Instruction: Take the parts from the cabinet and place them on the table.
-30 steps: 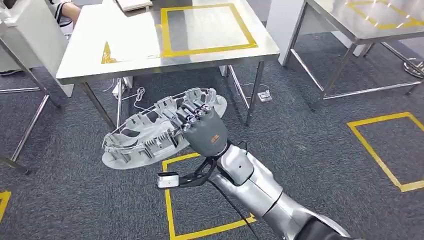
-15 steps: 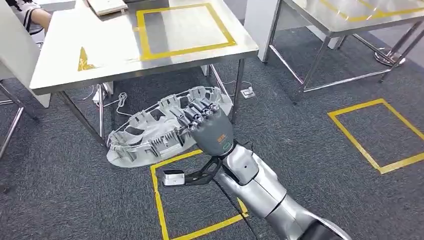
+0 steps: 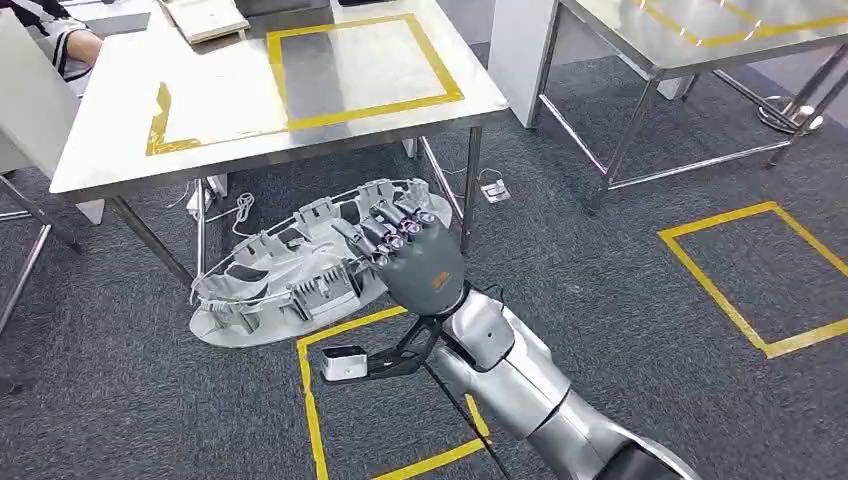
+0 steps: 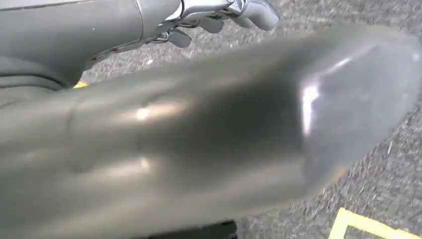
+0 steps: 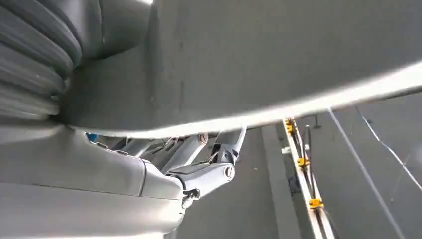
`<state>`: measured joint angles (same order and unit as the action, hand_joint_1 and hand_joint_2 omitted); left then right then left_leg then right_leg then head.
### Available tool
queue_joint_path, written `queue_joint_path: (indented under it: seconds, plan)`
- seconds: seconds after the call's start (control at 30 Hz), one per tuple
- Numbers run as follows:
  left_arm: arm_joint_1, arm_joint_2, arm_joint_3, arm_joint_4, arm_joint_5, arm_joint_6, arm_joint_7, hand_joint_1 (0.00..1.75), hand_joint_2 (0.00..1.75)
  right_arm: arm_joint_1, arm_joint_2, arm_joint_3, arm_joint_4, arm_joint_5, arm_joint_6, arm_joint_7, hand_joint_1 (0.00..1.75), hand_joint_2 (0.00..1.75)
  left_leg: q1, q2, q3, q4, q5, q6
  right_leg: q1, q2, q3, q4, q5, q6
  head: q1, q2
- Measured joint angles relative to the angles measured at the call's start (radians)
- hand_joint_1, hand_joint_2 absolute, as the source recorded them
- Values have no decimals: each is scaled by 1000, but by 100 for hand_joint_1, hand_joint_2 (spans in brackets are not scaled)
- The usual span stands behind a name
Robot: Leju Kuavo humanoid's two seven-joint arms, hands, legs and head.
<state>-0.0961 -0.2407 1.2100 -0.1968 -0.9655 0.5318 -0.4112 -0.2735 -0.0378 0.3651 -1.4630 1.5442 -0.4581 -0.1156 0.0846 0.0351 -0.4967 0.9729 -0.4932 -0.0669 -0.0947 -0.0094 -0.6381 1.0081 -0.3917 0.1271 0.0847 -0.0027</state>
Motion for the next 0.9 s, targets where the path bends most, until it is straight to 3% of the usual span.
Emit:
queue_joint_path:
  seconds: [0.03,0.07,0.1,0.13,0.17,0.2,0.27,0.33,0.37,0.4,0.43,0.47,0.53,0.57,0.63,0.67,0.7,0.73,0.77,0.83,0.87,0.9]
  plan:
    - [0,16,0,-7,0,-1,0,0,0,-1,0,0,5,3,1,6,175,175,-1,-1,-5,12,-9,-17,12,15,-26,40,-48,5,10,0]
    - [0,7,0,-4,0,-1,-2,0,0,-3,2,1,5,5,0,10,175,175,-7,1,-15,32,-28,-30,19,-7,-27,59,-92,-41,18,0]
    - [1,10,0,-6,2,-1,-3,0,0,2,1,1,4,8,-1,11,175,175,-4,3,-12,36,-41,-40,12,-5,-30,69,-65,-62,11,0]
    - [2,9,0,-5,3,-1,-4,0,0,5,2,0,4,10,-1,13,175,175,1,3,2,38,-47,-48,9,-2,-29,88,-79,-80,8,0]
    - [0,11,0,-5,5,-1,-5,0,0,4,2,1,4,12,0,13,175,175,3,4,10,37,-56,-59,13,5,-25,101,-86,-89,5,0]
    - [-5,6,0,-4,8,-1,-6,0,0,8,2,1,0,13,-1,13,175,175,4,-5,-1,66,-51,-56,18,13,-22,103,-91,-97,-5,0]
    - [-8,8,0,-5,8,2,-10,0,0,4,4,0,-3,14,-2,13,175,175,-7,-13,-91,207,-70,-33,29,14,-7,98,-101,-106,-8,0]
    - [-5,8,0,-4,8,2,-10,0,0,5,5,0,-3,14,-2,13,175,175,-33,-17,-194,342,-128,-13,42,19,12,90,-112,-119,-10,0]
    - [-3,8,0,-4,8,2,-10,0,0,6,5,0,-3,14,-3,13,175,175,-45,-20,-229,370,-149,-2,50,24,23,87,-118,-125,-10,0]
    - [0,8,0,-4,10,3,-10,0,0,8,5,0,-3,14,-2,13,175,175,-59,-23,-248,361,-152,16,59,28,37,82,-126,-132,-10,0]
    - [2,8,0,-4,10,4,-10,0,0,9,5,0,-3,14,-2,13,175,175,-75,-27,-248,318,-131,41,68,32,51,78,-133,-138,-9,0]
    - [3,8,0,-4,10,5,-10,0,0,9,5,0,-3,15,-2,13,175,175,-88,-30,-238,258,-90,61,74,36,64,74,-139,-143,-9,0]
    - [7,16,0,-5,8,8,-9,0,0,9,6,0,-2,16,0,17,175,175,-124,-50,-211,100,82,112,81,39,82,65,-148,-145,-8,0]
    - [9,14,0,-4,8,8,-8,0,0,12,7,0,-1,18,3,20,175,175,-130,-66,-211,91,94,113,86,49,90,63,-155,-140,-9,0]
    - [7,14,0,-4,5,9,-7,0,0,10,7,0,-2,19,5,28,175,175,-128,-56,-194,88,95,105,85,53,93,53,-162,-130,-11,0]
    - [5,13,0,-4,3,10,-6,0,0,9,7,0,-2,20,5,29,175,175,-127,-55,-192,84,92,107,85,54,98,46,-165,-126,-14,0]
    - [2,10,0,-4,-1,11,-6,0,0,10,7,0,-5,24,6,29,175,175,-118,-53,-178,67,92,108,92,51,104,45,-175,-118,-12,0]
    - [-1,10,0,-5,-1,11,-7,0,0,9,7,0,-6,25,6,28,175,175,-116,-53,-167,59,89,111,93,33,101,63,-183,-113,-10,0]
    - [-2,9,0,-5,-2,11,-5,0,0,4,7,0,-6,26,7,28,175,175,-115,-52,-162,57,85,117,93,26,78,104,-204,-112,-8,0]
    - [-4,6,0,-4,-5,10,0,0,0,0,7,-1,-6,26,10,30,175,175,-116,-49,-155,58,74,123,92,24,-15,263,-266,-110,-8,0]
    - [-2,4,0,-3,-8,9,0,0,0,1,7,-1,-6,26,11,30,175,175,-116,-48,-150,60,68,123,93,24,-54,321,-275,-108,-8,0]
    - [0,3,0,-3,-8,8,1,0,0,1,7,-1,-6,26,15,31,175,175,-116,-48,-145,62,63,124,93,24,-72,331,-254,-107,-8,0]
